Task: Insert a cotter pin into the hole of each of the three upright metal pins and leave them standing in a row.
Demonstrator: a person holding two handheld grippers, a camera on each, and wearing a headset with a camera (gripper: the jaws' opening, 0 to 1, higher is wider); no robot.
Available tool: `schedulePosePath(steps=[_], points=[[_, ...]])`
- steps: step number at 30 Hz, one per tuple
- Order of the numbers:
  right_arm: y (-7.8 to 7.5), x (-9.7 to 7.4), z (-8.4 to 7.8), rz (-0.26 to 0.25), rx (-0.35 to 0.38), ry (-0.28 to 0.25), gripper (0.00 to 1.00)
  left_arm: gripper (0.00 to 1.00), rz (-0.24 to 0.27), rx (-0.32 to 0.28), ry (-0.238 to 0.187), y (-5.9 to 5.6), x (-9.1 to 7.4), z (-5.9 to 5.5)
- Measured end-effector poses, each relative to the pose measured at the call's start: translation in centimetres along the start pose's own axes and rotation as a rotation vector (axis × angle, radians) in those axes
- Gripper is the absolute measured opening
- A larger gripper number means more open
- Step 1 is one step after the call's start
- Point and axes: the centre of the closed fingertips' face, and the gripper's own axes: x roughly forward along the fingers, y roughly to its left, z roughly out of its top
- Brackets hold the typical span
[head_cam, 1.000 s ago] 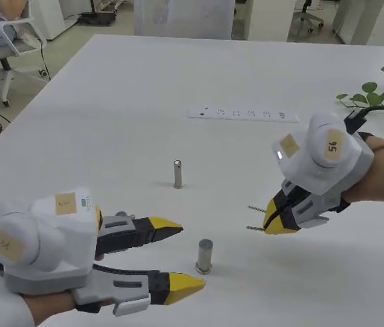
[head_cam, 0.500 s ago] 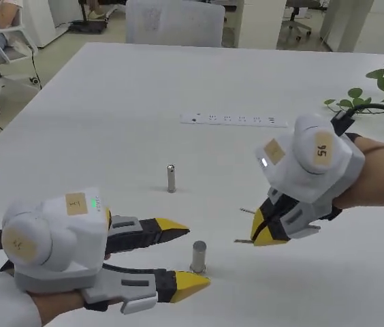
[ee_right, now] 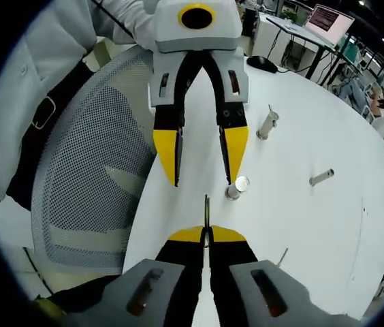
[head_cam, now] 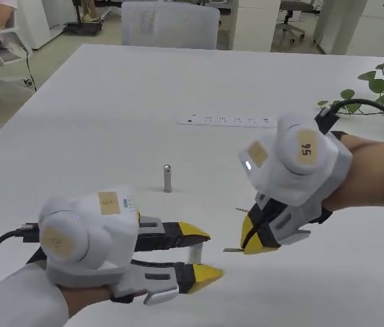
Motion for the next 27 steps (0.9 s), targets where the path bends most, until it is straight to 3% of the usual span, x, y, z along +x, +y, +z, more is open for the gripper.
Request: schedulePosePath(steps=[11, 27], points=[[0.3, -0.1, 0.5, 0.027, -0.004, 0.011, 0.02, 0.17, -0.037, 0.062, 0.013, -0.4, 1.4, 0.3], [0.7, 0.2, 0.7, 0.068, 0.004, 0.02, 0.02, 0.03, -0.033, 0.092, 0.002, -0.2, 1.6, 0.2]])
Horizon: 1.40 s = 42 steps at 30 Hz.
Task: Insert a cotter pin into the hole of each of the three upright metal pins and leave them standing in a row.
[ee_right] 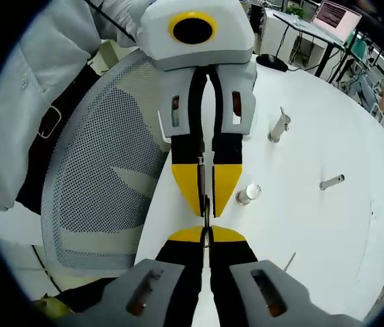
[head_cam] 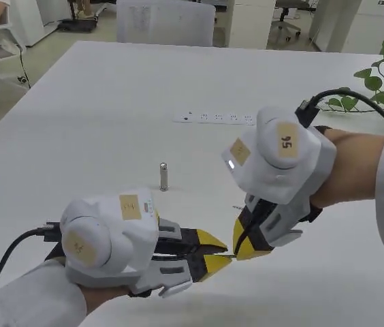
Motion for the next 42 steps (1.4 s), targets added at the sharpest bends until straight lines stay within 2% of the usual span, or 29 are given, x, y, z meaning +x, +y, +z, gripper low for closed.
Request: schedulePosePath(steps=[10, 18, 24, 34, 35, 38, 39, 42], points=[[0.1, 0.1, 0.2, 0.013, 0.0, 0.001, 0.02, 0.02, -0.01, 0.012, 0.009, -0.4, 0.0, -0.2], [0.1, 0.1, 0.2, 0.016, 0.0, 0.002, 0.03, 0.01, -0.009, 0.024, 0.01, -0.2, 0.1, -0.5], [0.3, 0.3, 0.1, 0.025, 0.004, 0.0, 0.03, 0.01, -0.023, -0.018, 0.012, -0.4, 0.2, -0.6], [0.5, 0.3, 0.0, 0.038, -0.003, -0.008, 0.05, 0.0, -0.037, -0.023, 0.004, -0.4, 0.1, -0.5], [0.6, 0.4, -0.1, 0.04, -0.009, -0.003, 0.05, 0.0, -0.039, -0.023, 0.0, -0.4, 0.0, -0.5], [1.3, 0.6, -0.6, 0.082, 0.006, 0.005, 0.14, 0.0, -0.039, -0.02, 0.002, -0.2, -0.2, -0.6], [1.3, 0.7, -0.6, 0.079, 0.004, 0.003, 0.16, 0.0, -0.043, -0.021, 0.002, -0.2, -0.2, -0.6], [1.2, 0.5, -0.9, 0.091, 0.021, -0.009, 0.15, 0.0, -0.057, -0.01, 0.003, -0.4, -0.4, -0.6]])
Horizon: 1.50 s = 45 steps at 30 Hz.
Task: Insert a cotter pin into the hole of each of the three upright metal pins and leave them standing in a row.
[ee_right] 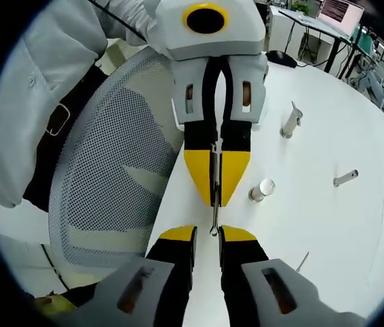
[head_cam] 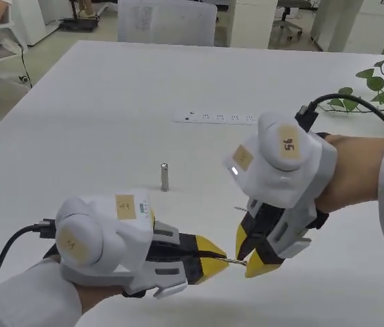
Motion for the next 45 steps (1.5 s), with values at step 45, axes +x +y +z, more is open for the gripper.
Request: schedulePosePath(steps=[45], points=[[4.0, -0.6, 1.0, 0.551, 0.262, -0.241, 0.08, 0.0, -0.232, 0.066, -0.072, -3.6, -0.7, 1.9]])
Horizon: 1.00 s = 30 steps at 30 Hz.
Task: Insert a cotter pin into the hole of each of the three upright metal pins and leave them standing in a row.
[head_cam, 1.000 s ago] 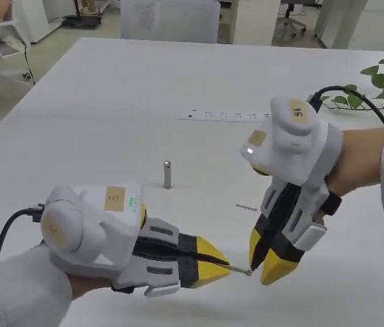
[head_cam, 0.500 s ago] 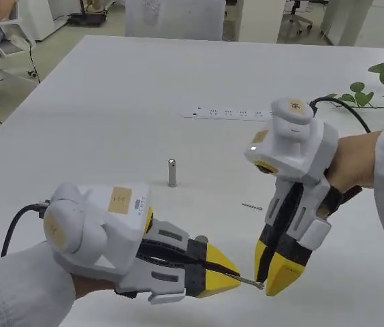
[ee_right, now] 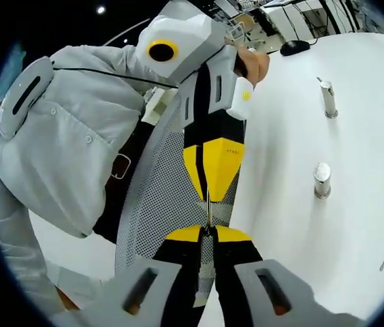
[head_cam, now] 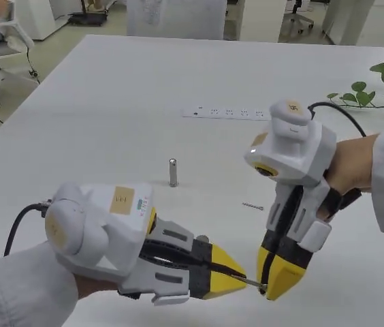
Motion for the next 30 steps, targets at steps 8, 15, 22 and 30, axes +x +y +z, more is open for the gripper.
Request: schedulePosePath(steps=[8, 15, 22, 30], points=[[0.1, -0.1, 0.0, -0.012, 0.002, -0.002, 0.07, 0.0, 0.002, 0.001, 0.009, 0.0, 0.0, -0.3], [-0.2, 0.0, 0.3, -0.094, -0.044, 0.013, 0.06, 0.0, 0.021, -0.032, 0.028, 0.4, -0.2, -0.9], [-0.8, 0.0, 0.4, -0.188, -0.102, 0.047, 0.06, 0.0, 0.036, -0.083, 0.056, 0.7, -0.2, -1.7], [-1.0, -0.1, 0.7, -0.298, -0.164, 0.079, 0.06, 0.0, 0.06, -0.145, 0.076, 1.0, -0.3, -2.2]])
